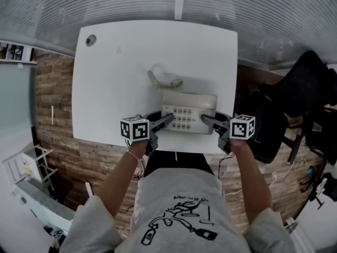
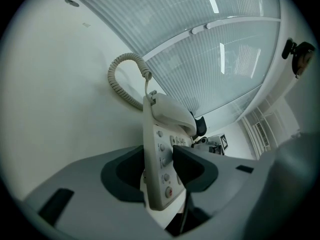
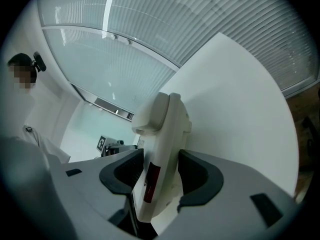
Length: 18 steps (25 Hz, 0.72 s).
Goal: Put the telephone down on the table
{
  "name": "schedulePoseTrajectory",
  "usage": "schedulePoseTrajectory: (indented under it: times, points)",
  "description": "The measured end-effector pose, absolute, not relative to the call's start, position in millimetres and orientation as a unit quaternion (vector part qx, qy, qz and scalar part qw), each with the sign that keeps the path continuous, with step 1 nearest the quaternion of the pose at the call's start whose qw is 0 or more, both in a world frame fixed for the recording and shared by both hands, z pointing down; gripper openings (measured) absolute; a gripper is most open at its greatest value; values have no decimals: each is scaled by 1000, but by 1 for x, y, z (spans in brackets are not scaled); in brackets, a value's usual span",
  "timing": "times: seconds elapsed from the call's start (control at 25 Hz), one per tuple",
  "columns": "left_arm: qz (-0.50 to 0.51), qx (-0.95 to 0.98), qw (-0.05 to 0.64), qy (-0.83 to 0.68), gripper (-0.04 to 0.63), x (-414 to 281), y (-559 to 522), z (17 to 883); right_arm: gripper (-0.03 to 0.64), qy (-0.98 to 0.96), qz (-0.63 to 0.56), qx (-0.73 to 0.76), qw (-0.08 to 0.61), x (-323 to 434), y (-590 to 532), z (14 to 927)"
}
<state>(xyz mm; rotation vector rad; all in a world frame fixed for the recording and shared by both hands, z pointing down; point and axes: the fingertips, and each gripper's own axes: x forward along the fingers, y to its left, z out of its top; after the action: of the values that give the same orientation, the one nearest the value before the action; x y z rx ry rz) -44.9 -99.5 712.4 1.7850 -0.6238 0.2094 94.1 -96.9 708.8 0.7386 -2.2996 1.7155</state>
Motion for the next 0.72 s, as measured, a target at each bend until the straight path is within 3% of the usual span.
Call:
schedulePoseTrajectory:
  times: [0.72]
  points:
    - [97, 755, 587, -275, 169, -43, -95, 727, 230, -765, 580, 259, 104, 96, -93, 720]
